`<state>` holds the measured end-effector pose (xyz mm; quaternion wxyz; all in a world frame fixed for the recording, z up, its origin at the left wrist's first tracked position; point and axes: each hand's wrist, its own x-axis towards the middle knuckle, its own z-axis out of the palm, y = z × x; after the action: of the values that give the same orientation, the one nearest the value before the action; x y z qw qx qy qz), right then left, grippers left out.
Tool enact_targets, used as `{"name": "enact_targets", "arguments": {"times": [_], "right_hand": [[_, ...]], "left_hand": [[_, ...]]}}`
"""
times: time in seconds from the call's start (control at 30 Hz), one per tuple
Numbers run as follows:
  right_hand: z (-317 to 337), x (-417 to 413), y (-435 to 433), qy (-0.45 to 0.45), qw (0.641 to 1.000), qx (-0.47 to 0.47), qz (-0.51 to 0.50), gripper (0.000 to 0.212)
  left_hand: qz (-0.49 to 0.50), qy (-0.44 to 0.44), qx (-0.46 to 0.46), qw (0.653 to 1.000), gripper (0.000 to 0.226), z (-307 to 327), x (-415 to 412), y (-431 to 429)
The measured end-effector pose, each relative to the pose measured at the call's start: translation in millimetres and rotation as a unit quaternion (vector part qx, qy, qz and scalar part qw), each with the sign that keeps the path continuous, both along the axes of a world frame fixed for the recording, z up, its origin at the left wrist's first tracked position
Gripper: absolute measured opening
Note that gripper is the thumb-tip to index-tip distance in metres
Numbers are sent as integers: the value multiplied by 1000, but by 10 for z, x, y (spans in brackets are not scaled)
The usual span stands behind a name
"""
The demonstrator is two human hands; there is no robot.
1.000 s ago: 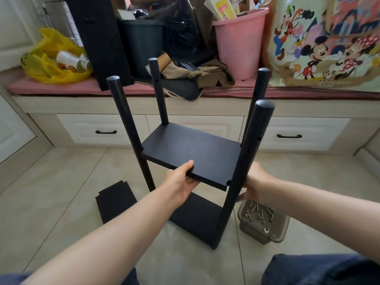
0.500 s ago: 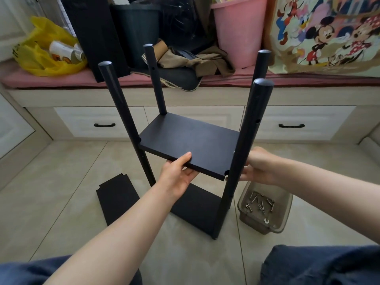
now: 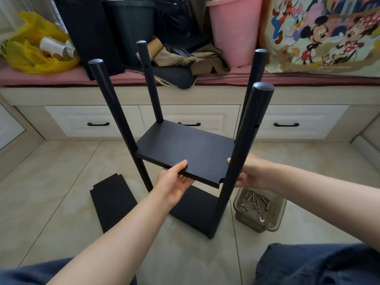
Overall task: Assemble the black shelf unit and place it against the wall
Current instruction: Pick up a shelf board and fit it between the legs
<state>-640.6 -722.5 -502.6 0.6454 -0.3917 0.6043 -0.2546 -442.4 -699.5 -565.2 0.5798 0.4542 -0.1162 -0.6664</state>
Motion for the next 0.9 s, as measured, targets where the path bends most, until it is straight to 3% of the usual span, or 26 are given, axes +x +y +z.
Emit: {"name": "enact_targets", "arguments": {"times": [0.23, 0.33, 0.47, 0.57, 0.7, 0.83, 0.9], "right_hand": [[-15, -7, -8, -7, 1000, 10, 17, 7], [35, -87, -33, 76, 993, -7, 92, 12], [214, -244, -30, 297, 905, -69, 296, 34], [283, -225, 71, 365, 819, -99, 432, 50], [358, -188, 149, 345, 820, -167, 425, 36], [329, -173, 110, 409, 792, -204, 404, 78], [296, -162, 92, 451, 773, -227, 385, 73]], "left_hand": [[-4, 12, -16, 1000, 27, -70, 16, -12], [2, 15, -12, 1000, 30, -76, 8, -27], [12, 28, -9, 999, 36, -90, -4, -38], [22, 37, -7, 999, 40, -104, -22, -48], [24, 39, -6, 999, 41, -129, -30, -58], [13, 26, -10, 1000, 38, -139, -13, -63], [9, 16, -17, 1000, 35, -154, -8, -75]]}}
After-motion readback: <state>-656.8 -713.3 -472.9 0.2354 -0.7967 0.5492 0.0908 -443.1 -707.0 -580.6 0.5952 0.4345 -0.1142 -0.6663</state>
